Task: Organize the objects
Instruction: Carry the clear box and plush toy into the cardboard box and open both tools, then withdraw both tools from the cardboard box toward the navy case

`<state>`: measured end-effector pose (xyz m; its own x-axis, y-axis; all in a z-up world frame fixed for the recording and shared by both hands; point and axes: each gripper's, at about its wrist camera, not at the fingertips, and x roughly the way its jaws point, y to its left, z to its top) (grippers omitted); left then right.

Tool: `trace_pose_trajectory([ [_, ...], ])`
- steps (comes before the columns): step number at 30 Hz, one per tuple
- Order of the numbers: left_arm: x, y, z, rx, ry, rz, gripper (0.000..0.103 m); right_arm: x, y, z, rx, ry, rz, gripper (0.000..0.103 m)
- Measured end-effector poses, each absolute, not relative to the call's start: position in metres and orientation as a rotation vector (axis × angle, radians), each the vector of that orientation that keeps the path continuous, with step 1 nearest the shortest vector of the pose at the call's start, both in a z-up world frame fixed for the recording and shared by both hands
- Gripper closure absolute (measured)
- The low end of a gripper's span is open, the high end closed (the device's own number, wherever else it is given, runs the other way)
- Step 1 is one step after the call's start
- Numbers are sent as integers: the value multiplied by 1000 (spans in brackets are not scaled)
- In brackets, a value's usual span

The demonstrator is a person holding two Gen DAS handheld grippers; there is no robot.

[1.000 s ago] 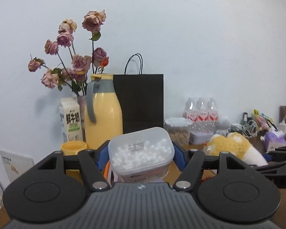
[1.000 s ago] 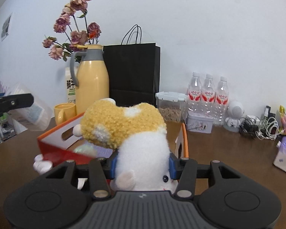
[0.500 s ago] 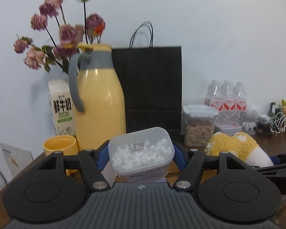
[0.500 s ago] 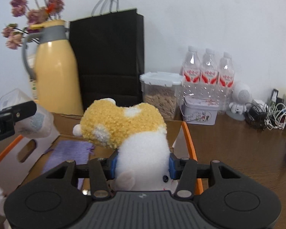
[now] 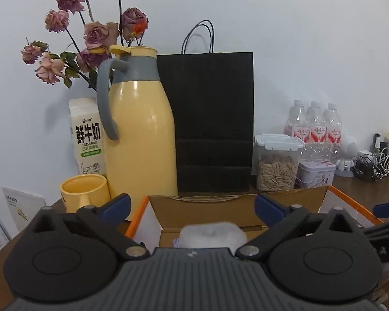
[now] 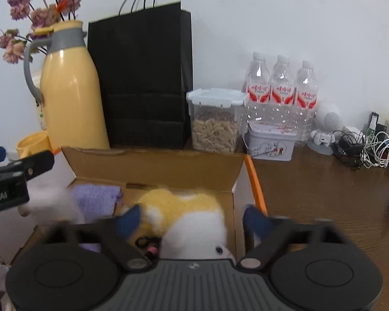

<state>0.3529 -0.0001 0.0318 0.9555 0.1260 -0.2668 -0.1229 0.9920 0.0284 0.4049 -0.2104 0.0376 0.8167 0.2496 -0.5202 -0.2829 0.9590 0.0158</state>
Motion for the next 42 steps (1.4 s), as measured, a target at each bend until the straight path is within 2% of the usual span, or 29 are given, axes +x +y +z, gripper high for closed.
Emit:
trace_pose_trajectory([
  [21, 323, -1, 58, -19, 276, 111, 0, 374, -211, 61, -79, 497, 338, 0],
  [30, 268, -3, 76, -16, 233, 72, 0, 313, -218, 83, -100, 412, 368, 0],
  [42, 178, 6, 72, -18, 284, 69, 0, 218, -229, 76, -121, 415, 424, 0],
])
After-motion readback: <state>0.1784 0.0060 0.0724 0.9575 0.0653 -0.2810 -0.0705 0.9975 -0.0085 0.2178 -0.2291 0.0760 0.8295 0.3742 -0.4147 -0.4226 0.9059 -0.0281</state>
